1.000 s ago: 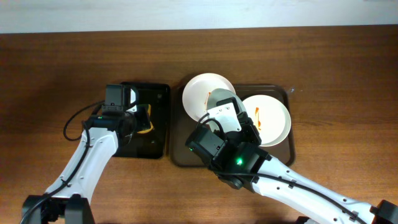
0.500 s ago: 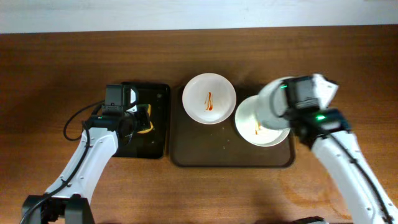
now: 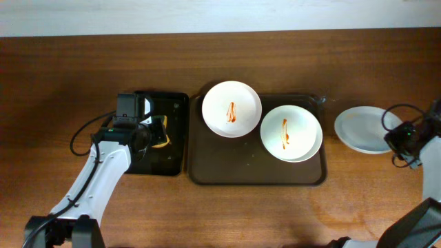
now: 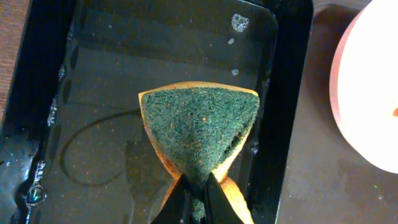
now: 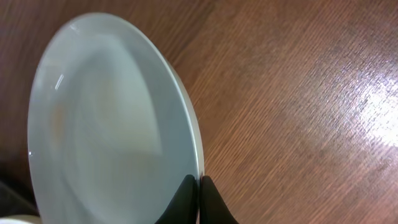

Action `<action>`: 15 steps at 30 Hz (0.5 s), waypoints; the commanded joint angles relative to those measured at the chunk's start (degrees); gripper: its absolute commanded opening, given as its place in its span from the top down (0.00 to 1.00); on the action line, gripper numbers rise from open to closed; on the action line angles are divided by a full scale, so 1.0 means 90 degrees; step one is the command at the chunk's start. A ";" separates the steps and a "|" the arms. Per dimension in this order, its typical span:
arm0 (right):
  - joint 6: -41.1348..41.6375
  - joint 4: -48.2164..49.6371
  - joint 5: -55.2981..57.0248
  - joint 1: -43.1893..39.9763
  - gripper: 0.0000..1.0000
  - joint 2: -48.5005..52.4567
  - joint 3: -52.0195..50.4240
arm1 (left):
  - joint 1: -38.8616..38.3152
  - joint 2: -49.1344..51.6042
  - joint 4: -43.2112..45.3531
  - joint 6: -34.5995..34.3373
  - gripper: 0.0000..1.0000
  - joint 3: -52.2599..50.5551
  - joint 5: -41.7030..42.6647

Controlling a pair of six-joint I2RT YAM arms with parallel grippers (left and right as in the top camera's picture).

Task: Clean dirty plates on tray and stack at the side
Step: 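Lift the front plate with the right gripper and place it right of the tray, then move the right gripper to the rim of the back-left plate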

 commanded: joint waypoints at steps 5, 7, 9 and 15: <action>-0.0291 0.0041 -0.0724 -0.0046 0.59 0.0267 0.0102 | 0.0027 0.0010 0.0015 0.0100 1.00 -0.0017 0.0007; -0.0614 0.0041 -0.1173 0.0117 0.56 0.0265 0.0107 | 0.0027 0.0010 0.0017 0.0100 1.00 -0.0017 0.0007; -0.0860 0.0041 -0.1630 0.0335 0.55 0.0211 0.0107 | 0.0027 0.0010 0.0019 0.0102 1.00 -0.0017 0.0007; -0.2130 0.0063 -0.2567 0.2453 0.55 -0.0231 0.0228 | 0.0027 0.0010 0.0019 0.0102 1.00 -0.0017 0.0007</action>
